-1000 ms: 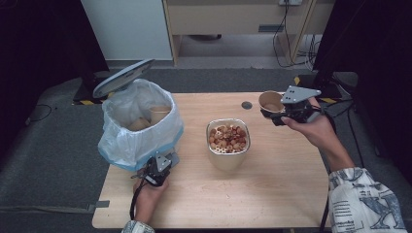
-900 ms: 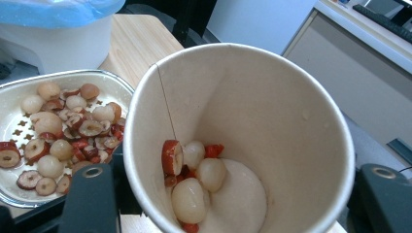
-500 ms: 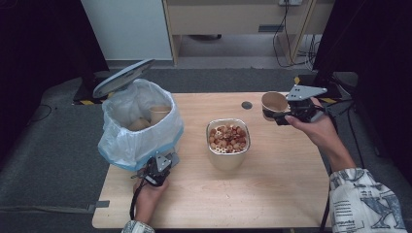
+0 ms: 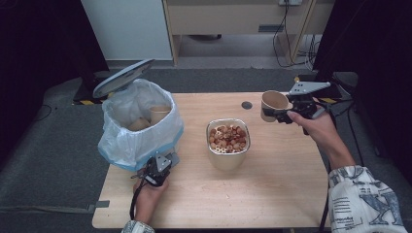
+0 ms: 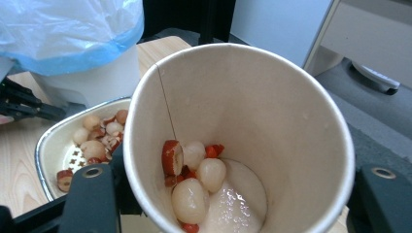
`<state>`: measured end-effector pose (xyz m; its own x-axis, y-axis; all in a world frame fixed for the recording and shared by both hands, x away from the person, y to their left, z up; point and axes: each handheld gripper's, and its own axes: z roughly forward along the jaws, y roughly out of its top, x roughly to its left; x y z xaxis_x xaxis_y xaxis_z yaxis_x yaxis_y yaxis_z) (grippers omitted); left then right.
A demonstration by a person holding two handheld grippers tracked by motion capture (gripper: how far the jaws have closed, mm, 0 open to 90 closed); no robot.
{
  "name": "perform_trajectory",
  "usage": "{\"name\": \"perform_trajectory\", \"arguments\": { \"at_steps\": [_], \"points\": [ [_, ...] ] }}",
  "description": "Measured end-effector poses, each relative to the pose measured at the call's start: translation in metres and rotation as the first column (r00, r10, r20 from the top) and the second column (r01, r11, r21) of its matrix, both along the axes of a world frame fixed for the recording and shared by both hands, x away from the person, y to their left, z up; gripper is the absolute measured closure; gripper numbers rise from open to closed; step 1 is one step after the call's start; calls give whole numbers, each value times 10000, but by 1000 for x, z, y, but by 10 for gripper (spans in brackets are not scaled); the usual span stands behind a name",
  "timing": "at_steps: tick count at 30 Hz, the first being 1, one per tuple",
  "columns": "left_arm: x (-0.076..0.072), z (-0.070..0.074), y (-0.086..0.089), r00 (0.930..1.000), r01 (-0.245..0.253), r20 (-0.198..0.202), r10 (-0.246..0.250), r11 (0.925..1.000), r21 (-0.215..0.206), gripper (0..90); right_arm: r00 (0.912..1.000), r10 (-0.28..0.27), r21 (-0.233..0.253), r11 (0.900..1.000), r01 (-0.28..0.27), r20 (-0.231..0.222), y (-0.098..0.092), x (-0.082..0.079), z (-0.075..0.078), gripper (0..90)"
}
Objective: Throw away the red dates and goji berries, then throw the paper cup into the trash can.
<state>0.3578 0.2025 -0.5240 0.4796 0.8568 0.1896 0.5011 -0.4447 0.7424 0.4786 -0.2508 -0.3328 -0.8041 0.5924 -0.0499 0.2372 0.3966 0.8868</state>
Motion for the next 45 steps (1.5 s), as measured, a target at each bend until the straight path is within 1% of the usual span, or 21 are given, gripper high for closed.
{"name": "perform_trajectory", "arguments": {
  "at_steps": [6,12,18,23,26,29,34,36,38,41,42,45],
  "points": [
    [0,0,0,10000,5,0,-5,10000,11,890,9996,89,129,9999,-86,-257,2,2,4,330],
    [0,0,0,10000,2,21,-2,10000,22,890,9990,149,371,9992,-134,-415,6,3,10,329],
    [0,0,0,10000,1,26,-1,10000,29,890,9985,175,319,9994,-159,-520,16,5,16,329],
    [0,0,0,10000,6,37,-6,10000,44,890,9977,259,320,9992,-239,-623,29,6,23,328],
    [0,0,0,10000,9,44,-9,10000,58,890,9976,296,227,9993,-282,-634,39,6,27,327],
    [0,0,-1,10000,-1,74,0,10000,61,889,9971,356,242,9991,-341,-676,50,7,30,327],
    [0,0,-1,10000,-10,80,10,10000,64,889,9959,370,118,9993,-361,-826,67,10,32,327],
    [0,0,-1,10000,-9,81,9,10000,61,889,9955,427,163,9990,-414,-848,72,12,33,327],
    [0,0,-1,10000,-2,81,2,10000,63,890,9947,492,322,9984,-464,-904,79,12,34,327],
    [-1,0,-1,10000,-6,81,5,10000,72,889,9938,599,277,9980,-575,-941,87,13,36,327],
    [0,0,-1,9999,43,113,-45,9998,171,889,9934,621,277,9978,-597,-962,90,13,36,327],
    [0,0,-1,10000,-2,84,2,10000,67,889,9927,652,231,9977,-632,-1010,97,13,37,327]
  ]
}}
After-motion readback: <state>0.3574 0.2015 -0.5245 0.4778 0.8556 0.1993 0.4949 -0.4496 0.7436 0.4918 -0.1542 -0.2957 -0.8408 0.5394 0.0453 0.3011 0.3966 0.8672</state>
